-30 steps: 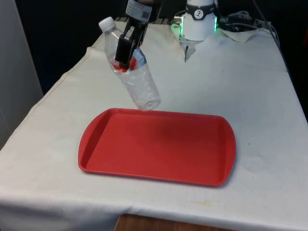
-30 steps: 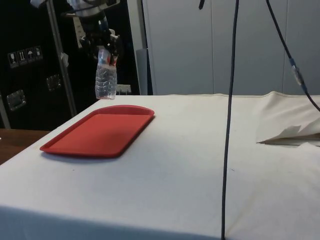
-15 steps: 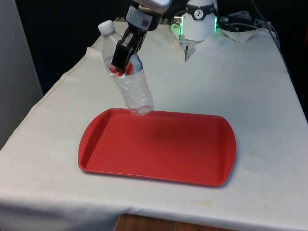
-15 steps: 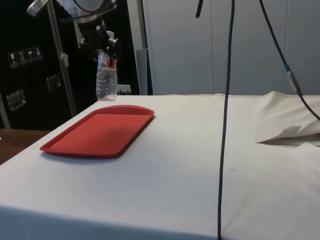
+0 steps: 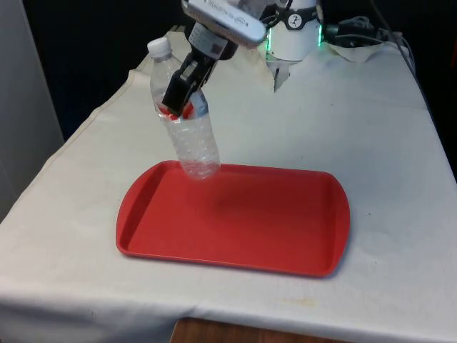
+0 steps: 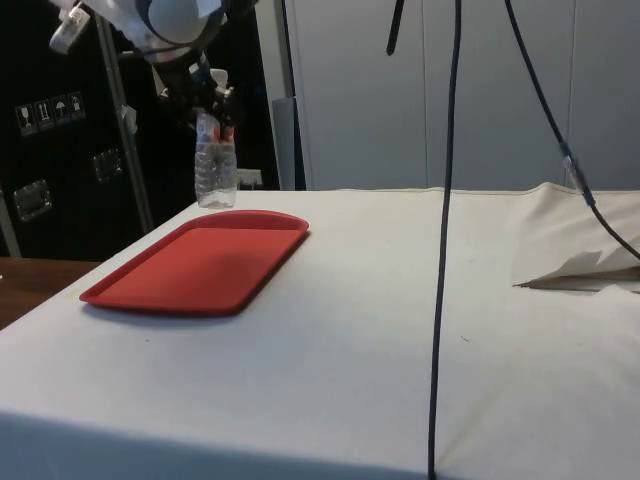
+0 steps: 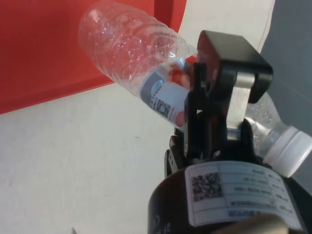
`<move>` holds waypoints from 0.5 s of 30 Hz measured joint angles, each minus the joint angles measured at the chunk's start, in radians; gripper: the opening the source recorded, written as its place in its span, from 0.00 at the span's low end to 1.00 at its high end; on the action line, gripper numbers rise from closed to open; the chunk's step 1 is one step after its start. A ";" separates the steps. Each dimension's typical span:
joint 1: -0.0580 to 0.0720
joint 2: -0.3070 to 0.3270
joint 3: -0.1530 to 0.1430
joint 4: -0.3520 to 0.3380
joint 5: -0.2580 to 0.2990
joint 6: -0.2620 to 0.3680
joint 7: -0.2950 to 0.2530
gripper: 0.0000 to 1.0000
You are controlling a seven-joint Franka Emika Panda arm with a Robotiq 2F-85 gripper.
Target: Place the bottle upright on the tray.
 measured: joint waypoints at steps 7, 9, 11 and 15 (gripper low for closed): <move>0.006 0.021 0.001 0.011 -0.022 -0.009 0.038 0.00; 0.009 0.033 0.002 0.018 -0.033 -0.016 0.058 0.00; 0.011 0.040 0.002 0.022 -0.039 -0.018 0.071 0.00; 0.015 0.056 0.002 0.031 -0.055 -0.026 0.098 0.00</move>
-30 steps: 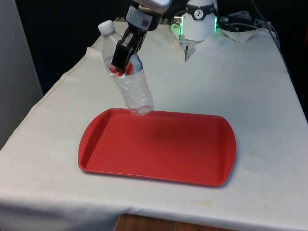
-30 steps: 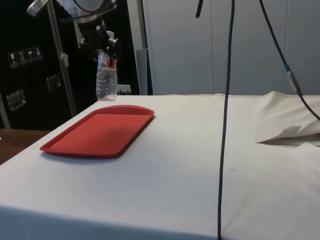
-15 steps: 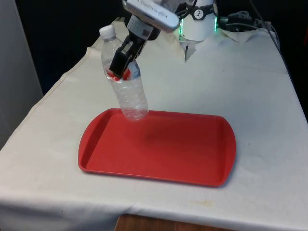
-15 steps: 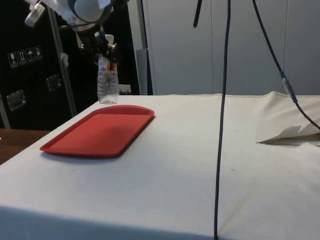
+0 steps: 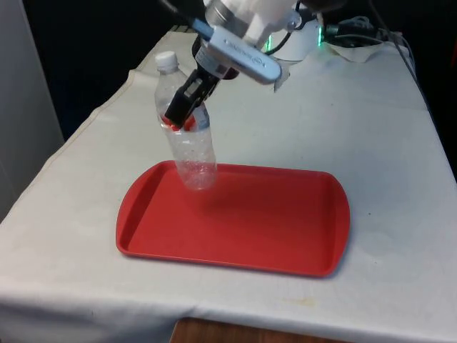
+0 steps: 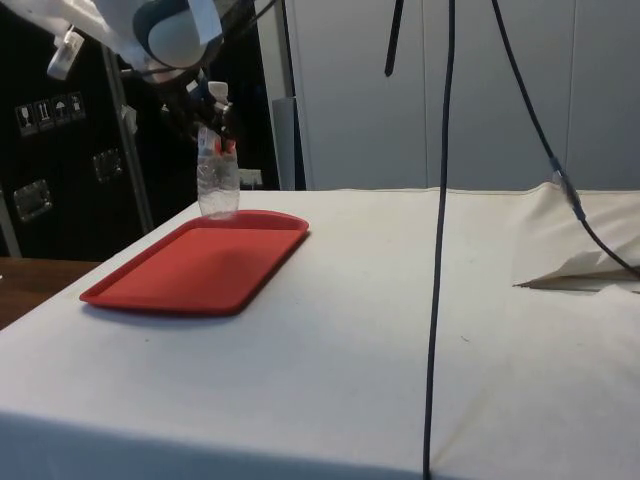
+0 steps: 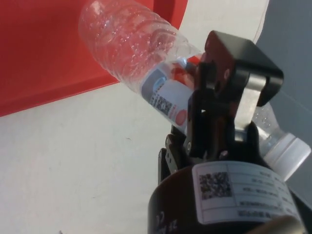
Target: Place the bottle upright on the tray.
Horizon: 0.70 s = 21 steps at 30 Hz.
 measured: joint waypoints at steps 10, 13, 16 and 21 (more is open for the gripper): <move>0.009 0.039 0.001 0.029 -0.029 -0.024 0.057 0.00; 0.012 0.053 0.002 0.041 -0.040 -0.034 0.075 0.00; 0.015 0.070 0.004 0.060 -0.053 -0.052 0.097 0.00; 0.020 0.088 0.010 0.081 -0.066 -0.074 0.122 0.00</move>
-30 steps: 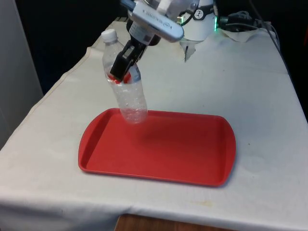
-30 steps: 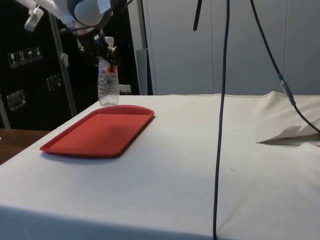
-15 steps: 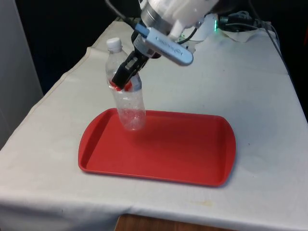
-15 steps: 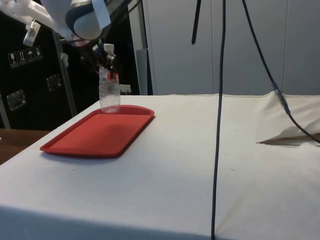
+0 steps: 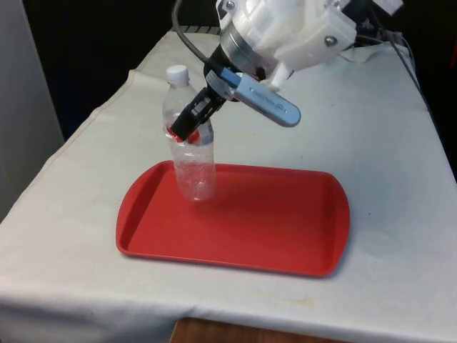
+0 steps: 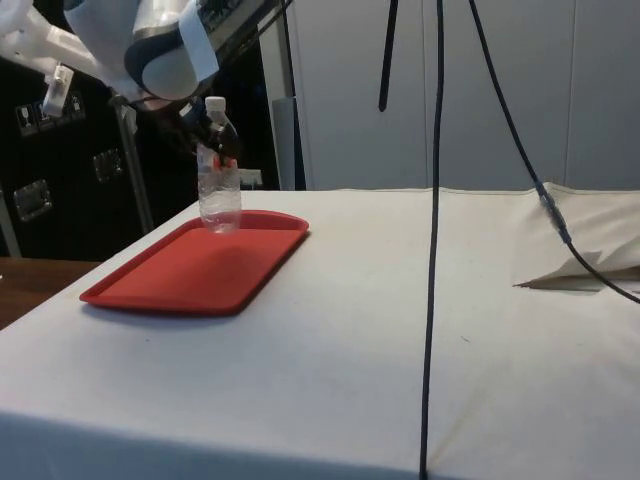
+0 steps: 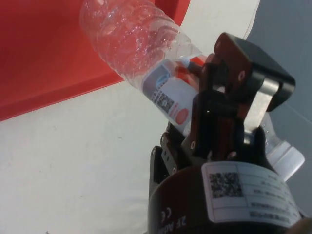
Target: Place the bottle upright on the tray.
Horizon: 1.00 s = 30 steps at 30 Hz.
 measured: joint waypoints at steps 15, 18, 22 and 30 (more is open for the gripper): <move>0.015 0.031 0.028 0.042 -0.042 -0.038 0.039 0.00; 0.018 0.045 0.035 0.058 -0.055 -0.055 0.048 0.00; 0.019 0.056 0.041 0.070 -0.066 -0.069 0.054 0.00; 0.020 0.077 0.044 0.084 -0.073 -0.086 0.058 0.00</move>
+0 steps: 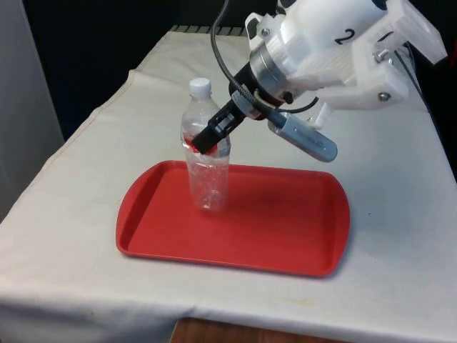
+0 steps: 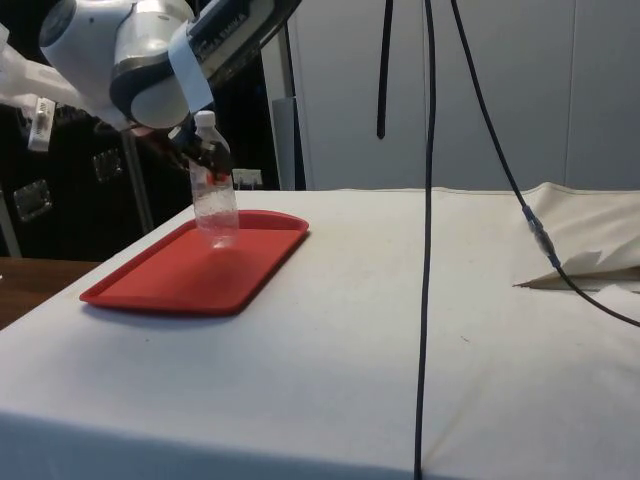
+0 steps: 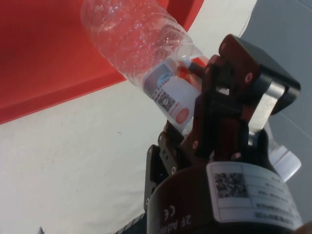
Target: Place the bottle upright on the tray.
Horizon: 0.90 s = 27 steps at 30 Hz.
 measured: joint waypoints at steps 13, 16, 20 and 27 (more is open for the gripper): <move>0.000 0.017 0.000 0.000 0.000 0.000 0.001 0.00; 0.000 0.019 0.000 0.000 0.000 0.000 0.001 0.00; 0.000 0.019 0.000 0.000 0.000 -0.001 0.001 0.00; 0.000 0.022 0.000 0.000 0.000 -0.002 0.001 0.00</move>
